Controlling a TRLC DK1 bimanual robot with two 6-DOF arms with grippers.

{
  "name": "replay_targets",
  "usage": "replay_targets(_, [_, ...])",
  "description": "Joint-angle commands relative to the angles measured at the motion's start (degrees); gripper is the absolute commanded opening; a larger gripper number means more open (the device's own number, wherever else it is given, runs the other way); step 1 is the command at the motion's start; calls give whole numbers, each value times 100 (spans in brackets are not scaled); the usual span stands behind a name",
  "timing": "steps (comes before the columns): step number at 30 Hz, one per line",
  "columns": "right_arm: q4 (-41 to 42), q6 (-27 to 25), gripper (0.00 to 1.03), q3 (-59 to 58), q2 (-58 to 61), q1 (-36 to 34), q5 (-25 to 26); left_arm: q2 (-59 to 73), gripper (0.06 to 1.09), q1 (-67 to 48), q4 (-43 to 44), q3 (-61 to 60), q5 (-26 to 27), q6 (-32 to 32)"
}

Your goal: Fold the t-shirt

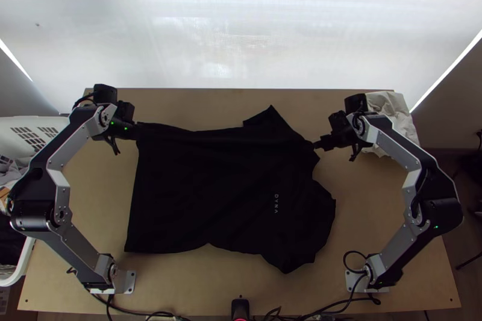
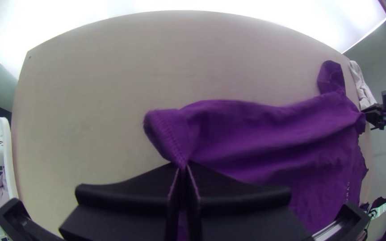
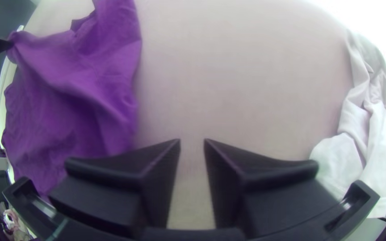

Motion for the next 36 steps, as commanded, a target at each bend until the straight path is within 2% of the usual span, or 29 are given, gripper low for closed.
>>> replay_targets(1, [17, 228, 94, 25, -198, 59, -103, 475, 9, -186, 110, 191, 57, -19])
replay_targets(6, [17, 211, 97, 1010, 48, 648, -112, 431, 9, -221, 119, 208, 57, -19])
replay_targets(12, [-326, 193, 97, 2829, 1419, 1351, -103, 370, 9, -213, 92, 217, 48, 34])
replay_targets(18, [-668, 202, 97, 4402, 2720, 1694, -103, 255, 9, -221, 66, 156, 57, -98])
replay_targets(23, [-897, 263, 95, 5351, 3476, 1711, -86, 176, 9, -213, 57, 68, 57, -142])
replay_targets(26, [-914, 272, 80, 5545, 3669, 1676, 29, 168, 9, -195, 57, 77, 57, -133])
replay_targets(28, [-914, 263, 60, 5554, 3722, 1615, 46, 176, 9, -177, 57, 85, 48, -124])
replay_targets(32, [-914, 272, 9, 5518, 3731, 1430, 196, 220, 9, -116, 75, 121, 48, -133])
replay_targets(33, [-914, 290, 2, 5518, 3731, 1369, 231, 247, 9, -107, 83, 129, 48, -133])
replay_targets(36, [-914, 316, 3, 5510, 3687, 1228, 248, 299, 9, -81, 101, 156, 48, -133])
